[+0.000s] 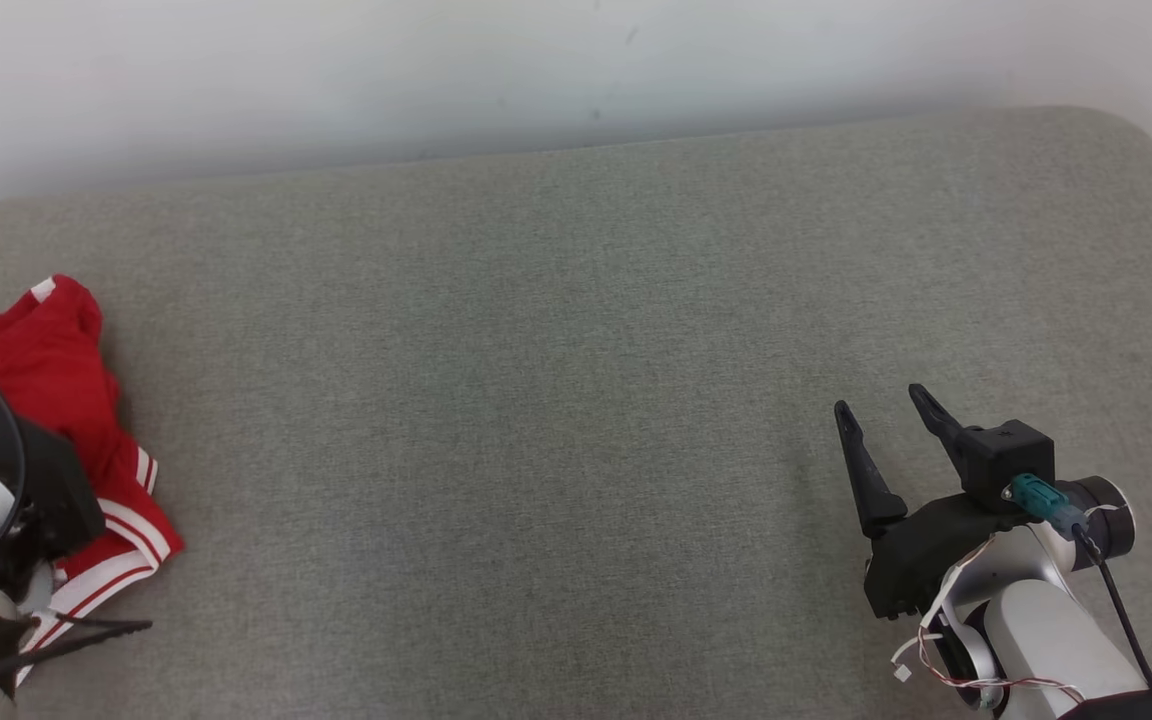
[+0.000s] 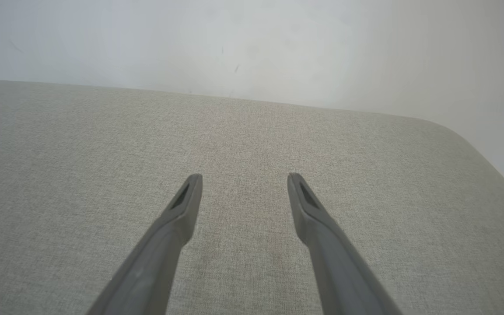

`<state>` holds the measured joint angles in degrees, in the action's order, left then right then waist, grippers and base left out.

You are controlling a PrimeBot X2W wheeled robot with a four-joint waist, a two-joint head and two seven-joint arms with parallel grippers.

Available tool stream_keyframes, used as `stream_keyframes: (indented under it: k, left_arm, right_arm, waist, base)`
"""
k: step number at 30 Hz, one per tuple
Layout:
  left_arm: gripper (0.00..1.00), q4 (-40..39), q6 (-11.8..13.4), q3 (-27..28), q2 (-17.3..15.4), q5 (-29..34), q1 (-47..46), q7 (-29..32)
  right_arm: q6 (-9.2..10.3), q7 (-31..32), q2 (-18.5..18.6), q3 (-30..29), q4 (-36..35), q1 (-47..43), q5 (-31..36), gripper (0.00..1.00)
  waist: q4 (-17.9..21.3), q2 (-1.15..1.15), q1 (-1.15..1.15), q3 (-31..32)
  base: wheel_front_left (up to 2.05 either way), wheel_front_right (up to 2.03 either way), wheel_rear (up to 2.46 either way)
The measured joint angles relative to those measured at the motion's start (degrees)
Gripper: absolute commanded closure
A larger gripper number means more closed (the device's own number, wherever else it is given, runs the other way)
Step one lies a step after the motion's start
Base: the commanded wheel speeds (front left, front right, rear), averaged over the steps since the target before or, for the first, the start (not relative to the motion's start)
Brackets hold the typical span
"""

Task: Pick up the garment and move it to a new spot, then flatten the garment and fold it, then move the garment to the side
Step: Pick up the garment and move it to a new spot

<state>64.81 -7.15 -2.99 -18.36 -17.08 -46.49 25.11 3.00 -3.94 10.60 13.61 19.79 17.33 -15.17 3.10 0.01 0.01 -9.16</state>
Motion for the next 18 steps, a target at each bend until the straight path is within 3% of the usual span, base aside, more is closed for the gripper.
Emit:
stream_keyframes:
  k: [10, 18]
  left_arm:
    - [1.00, -1.88, 0.00, -4.75, -0.09, -0.67, -3.74, -2.69]
    - [1.00, -8.02, 0.00, -12.92, 2.92, -4.23, -5.71, -6.11]
  right_arm:
    - [0.00, 0.25, -0.54, 0.29, 1.81, 0.94, 0.00, 0.00]
    - [-0.27, -0.13, -2.04, 0.57, 4.42, 0.91, -0.58, 0.00]
  waist:
    - [-1.43, 0.00, -0.01, 1.24]
    - [-1.39, 0.00, -0.01, 3.80]
  base:
    - [0.00, 0.00, 0.00]
    - [0.00, 0.00, 0.00]
